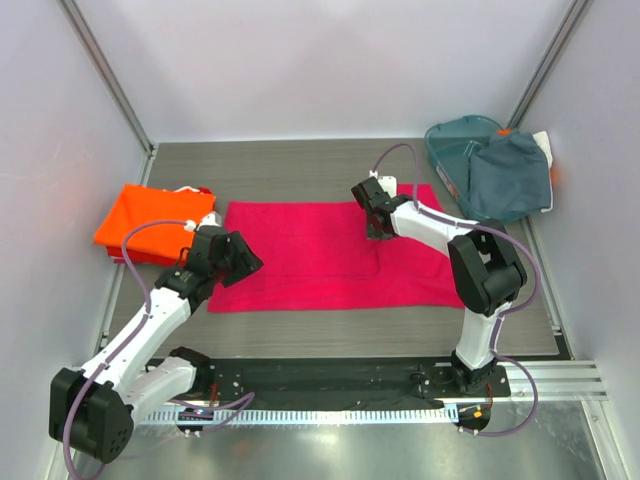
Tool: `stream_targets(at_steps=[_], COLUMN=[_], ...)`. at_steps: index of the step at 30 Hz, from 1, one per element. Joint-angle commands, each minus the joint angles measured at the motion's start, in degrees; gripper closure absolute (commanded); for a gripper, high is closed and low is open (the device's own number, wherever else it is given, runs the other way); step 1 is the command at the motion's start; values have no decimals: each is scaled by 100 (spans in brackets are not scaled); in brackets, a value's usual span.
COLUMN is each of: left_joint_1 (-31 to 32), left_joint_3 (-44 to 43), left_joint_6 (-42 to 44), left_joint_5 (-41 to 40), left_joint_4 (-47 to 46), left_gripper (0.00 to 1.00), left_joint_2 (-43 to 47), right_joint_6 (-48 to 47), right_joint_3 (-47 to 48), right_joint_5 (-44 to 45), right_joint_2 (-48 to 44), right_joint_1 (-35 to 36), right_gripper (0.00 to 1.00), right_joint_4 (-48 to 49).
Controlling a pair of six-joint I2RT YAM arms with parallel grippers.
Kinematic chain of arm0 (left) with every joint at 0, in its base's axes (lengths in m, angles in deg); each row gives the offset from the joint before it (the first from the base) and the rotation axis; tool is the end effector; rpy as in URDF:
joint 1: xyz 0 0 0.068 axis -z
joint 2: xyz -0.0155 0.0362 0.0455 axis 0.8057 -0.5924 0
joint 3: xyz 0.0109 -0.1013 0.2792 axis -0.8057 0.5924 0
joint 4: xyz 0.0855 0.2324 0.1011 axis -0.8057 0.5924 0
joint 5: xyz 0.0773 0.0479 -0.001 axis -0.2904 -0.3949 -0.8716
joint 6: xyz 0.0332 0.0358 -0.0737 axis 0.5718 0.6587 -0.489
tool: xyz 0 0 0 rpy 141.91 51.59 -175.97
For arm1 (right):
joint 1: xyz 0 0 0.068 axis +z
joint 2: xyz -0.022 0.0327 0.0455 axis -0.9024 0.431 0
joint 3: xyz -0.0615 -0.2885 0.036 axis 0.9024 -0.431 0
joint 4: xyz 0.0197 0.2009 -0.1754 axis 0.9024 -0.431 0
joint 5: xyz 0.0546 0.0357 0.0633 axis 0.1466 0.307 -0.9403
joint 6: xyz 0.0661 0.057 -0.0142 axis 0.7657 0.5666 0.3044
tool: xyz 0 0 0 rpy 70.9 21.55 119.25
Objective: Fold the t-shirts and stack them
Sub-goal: Fold the tshirt
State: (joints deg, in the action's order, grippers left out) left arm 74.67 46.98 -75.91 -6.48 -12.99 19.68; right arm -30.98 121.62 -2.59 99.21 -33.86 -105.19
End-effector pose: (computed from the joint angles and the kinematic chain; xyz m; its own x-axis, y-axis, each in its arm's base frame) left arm 0.2097 -0.0769 0.2265 -0.6779 -0.5298 -0.5097 -0.2537 0.8193 -0.5142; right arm 0.3693 0.1815 0.1713 -0.8214 -0.0013 -0.5704 0.0773 0.9905 -0.1135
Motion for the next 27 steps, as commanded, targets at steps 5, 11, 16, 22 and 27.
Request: stream_targets(at_steps=[5, 11, 16, 22, 27], left_joint_1=[19, 19, 1, -463, -1079], left_joint_3=[56, -339, -1094, -2359, -3028], left_joint_6=[90, 222, 415, 354, 249], left_joint_5=[6, -187, -660, -829, -653], left_joint_4=[-213, -223, -47, 295, 261], left_gripper=[44, 42, 36, 20, 20], left_joint_2=[-46, -458, -1125, -2153, -3086], right_joint_6=[123, 97, 62, 167, 115], right_joint_3=[342, 308, 543, 1264, 2108], right_joint_5=[216, 137, 6, -601, -479], right_joint_2=[33, 16, -204, -55, 585], right_joint_1=[-46, -55, -440, -1232, -1540], right_gripper=[93, 55, 55, 52, 40], right_joint_4=[223, 284, 355, 355, 311])
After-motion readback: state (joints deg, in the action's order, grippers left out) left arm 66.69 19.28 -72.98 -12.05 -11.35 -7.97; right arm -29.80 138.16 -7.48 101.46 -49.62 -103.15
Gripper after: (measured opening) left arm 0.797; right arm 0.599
